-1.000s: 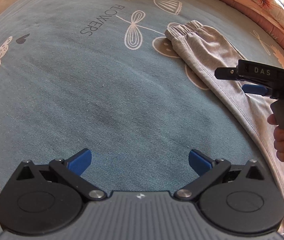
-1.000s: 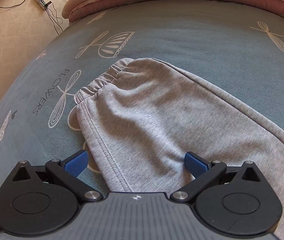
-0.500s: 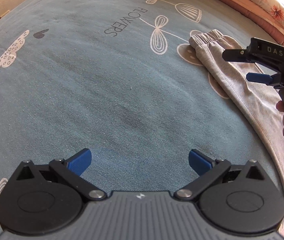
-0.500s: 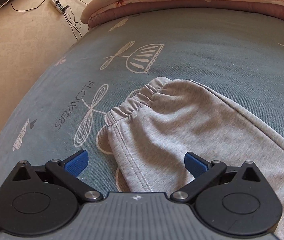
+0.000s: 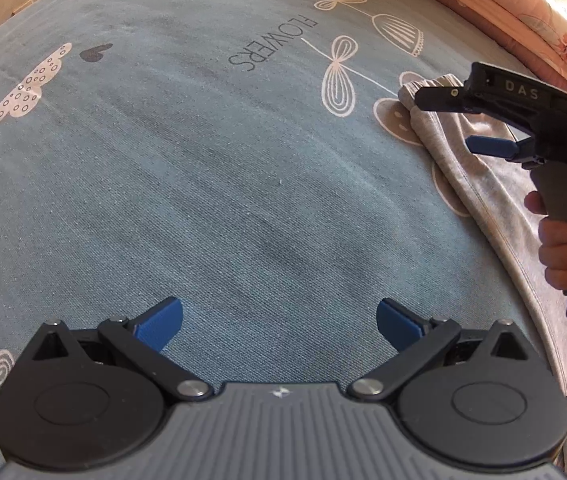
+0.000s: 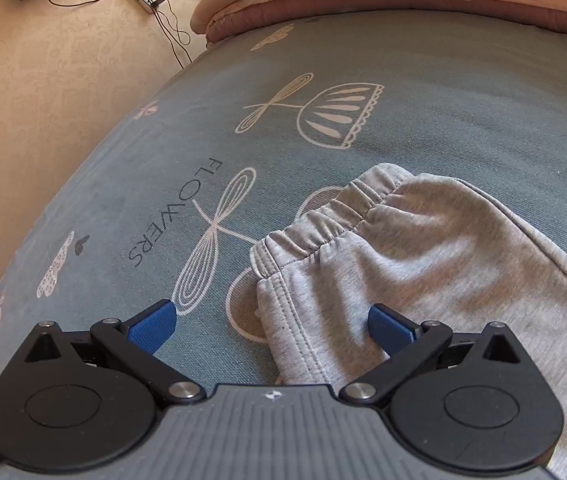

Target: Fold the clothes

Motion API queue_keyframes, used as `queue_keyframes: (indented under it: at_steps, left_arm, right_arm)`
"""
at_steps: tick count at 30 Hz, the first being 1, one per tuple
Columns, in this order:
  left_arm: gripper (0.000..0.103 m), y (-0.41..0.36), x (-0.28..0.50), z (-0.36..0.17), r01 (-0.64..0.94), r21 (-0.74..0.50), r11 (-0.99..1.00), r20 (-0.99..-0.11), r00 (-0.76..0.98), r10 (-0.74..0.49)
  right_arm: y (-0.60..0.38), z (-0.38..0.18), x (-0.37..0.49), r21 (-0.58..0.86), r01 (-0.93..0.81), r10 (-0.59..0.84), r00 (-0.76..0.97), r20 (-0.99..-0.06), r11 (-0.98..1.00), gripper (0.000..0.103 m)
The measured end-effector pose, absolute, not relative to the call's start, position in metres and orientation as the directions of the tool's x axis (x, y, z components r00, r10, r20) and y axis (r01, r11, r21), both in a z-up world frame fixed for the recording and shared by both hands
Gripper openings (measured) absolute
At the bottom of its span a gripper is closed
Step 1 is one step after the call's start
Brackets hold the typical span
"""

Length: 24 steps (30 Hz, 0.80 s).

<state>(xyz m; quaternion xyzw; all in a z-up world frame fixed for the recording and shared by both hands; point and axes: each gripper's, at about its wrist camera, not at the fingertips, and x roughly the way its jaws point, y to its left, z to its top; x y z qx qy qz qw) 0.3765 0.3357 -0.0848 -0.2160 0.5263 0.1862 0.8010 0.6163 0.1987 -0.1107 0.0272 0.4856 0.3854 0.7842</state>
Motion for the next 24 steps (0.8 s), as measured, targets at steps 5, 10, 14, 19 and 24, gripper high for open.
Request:
queue_keyframes:
  at_steps: [5,10,14,19,24]
  left_arm:
    - [0.102,0.336,0.376,-0.084,-0.522,-0.129,0.843,-0.922,0.376,0.091]
    - [0.102,0.339,0.374,-0.086,-0.532,-0.129,0.837,-0.922,0.375,0.096]
    - [0.102,0.338,0.374,-0.087,-0.532,-0.139,0.835,-0.923,0.376,0.086]
    - [0.102,0.333,0.377,-0.085,-0.512,-0.129,0.849,-0.922,0.378,0.088]
    - [0.102,0.332,0.38,-0.08,-0.514,-0.123,0.849,-0.916,0.388,0.103]
  right_arm:
    - [0.216,-0.102,0.622,0.341,-0.639,0.612,0.261,-0.746,0.689,0.103]
    - [0.194,-0.082,0.63,0.306,-0.628,0.616,0.362,-0.699,0.716,0.103]
    - [0.204,-0.098,0.659,0.32,-0.604,0.601,0.345,-0.721,0.73,0.103]
    - [0.222,-0.113,0.68,0.268,-0.59,0.551,0.371,-0.748,0.762,0.103]
    - [0.184,-0.088,0.654,0.352,-0.552,0.594,0.351,-0.724,0.756,0.103]
